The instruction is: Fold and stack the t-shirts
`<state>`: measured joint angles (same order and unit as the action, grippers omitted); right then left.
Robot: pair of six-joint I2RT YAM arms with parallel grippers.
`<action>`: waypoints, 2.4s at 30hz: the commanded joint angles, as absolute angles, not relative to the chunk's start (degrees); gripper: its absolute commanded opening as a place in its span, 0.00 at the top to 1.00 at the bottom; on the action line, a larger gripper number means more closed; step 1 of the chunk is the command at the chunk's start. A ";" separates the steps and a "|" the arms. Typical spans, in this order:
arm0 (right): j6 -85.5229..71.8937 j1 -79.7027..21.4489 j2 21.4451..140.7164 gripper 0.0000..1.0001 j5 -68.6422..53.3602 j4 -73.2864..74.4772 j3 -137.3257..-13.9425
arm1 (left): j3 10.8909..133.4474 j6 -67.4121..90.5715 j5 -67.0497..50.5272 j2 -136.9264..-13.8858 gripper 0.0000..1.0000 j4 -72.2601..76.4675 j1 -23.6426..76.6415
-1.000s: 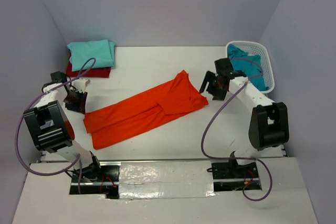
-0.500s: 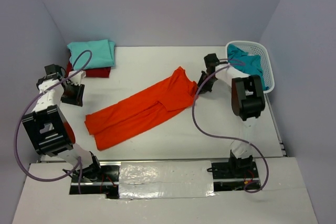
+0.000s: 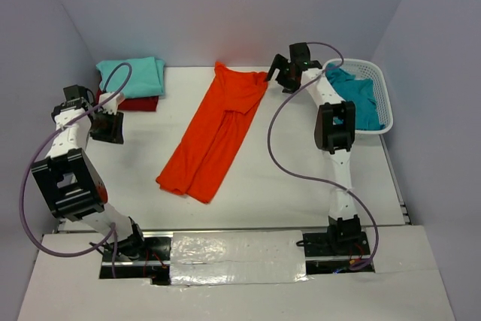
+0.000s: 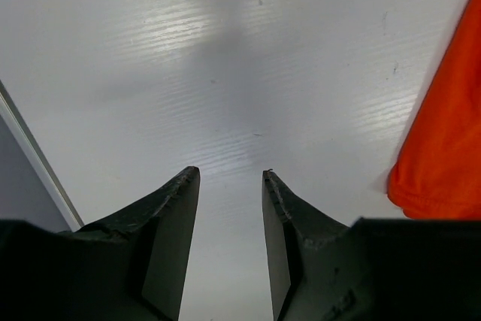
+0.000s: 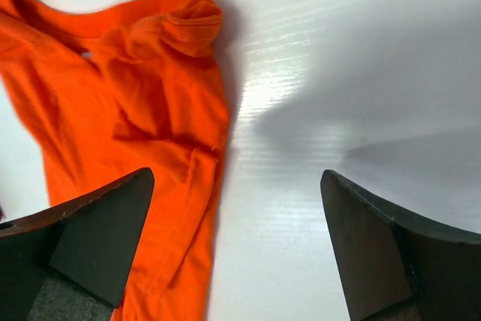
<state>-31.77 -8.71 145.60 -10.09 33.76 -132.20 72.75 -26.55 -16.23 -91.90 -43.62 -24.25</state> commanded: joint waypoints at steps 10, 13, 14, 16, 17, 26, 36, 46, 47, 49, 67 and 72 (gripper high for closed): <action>-43.57 -17.20 88.62 0.00 -15.72 12.09 -61.58 | 64.70 -23.82 -16.61 -75.35 0.46 -45.79 -25.22; -52.27 -29.93 82.98 0.00 -16.44 2.60 -46.96 | 63.46 -23.38 -18.10 -70.76 0.45 -45.79 -26.10; -54.73 -36.50 82.97 0.00 -16.00 0.55 -45.02 | 63.54 -23.03 -18.63 -69.88 0.45 -46.31 -26.10; -64.30 -41.81 84.45 0.02 -15.47 -8.11 -39.92 | 64.16 -22.41 -19.94 -67.78 0.45 -46.93 -26.10; -67.56 -44.36 85.25 0.06 -14.77 -11.48 -38.42 | 64.16 -22.33 -20.21 -67.15 0.44 -47.46 -26.19; -84.62 -58.09 105.00 0.25 -7.56 -11.77 -48.86 | 64.86 -25.83 -22.06 -65.13 0.44 -51.85 -26.19; -94.92 -59.50 108.20 0.80 -1.59 -13.10 -45.71 | 67.32 -29.00 -24.52 -60.64 0.42 -53.43 -26.28; -87.29 -60.21 92.85 1.00 -5.43 -15.87 -28.60 | 68.82 -32.97 -44.63 -62.85 0.50 -48.30 -22.08; -86.58 -60.29 91.16 1.00 -6.49 -17.04 -23.43 | 68.38 -31.13 -44.04 -62.06 0.47 -45.21 -19.45; -82.12 -60.12 88.08 1.00 -9.12 -18.11 -19.36 | 66.19 -32.68 -38.97 -59.68 0.42 -37.31 -6.64; -69.18 -58.27 70.57 0.36 -15.73 -7.04 -12.82 | 29.55 -95.53 -21.27 -58.19 0.29 -46.24 49.13; -68.64 -57.04 72.50 0.37 -16.26 -5.89 -15.20 | 27.51 -92.82 -19.25 -59.76 0.27 -37.27 49.13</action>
<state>-71.70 -58.06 70.81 -19.16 -13.78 -14.17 28.25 -90.13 -19.86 -58.96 -43.57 48.99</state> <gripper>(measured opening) 0.633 0.733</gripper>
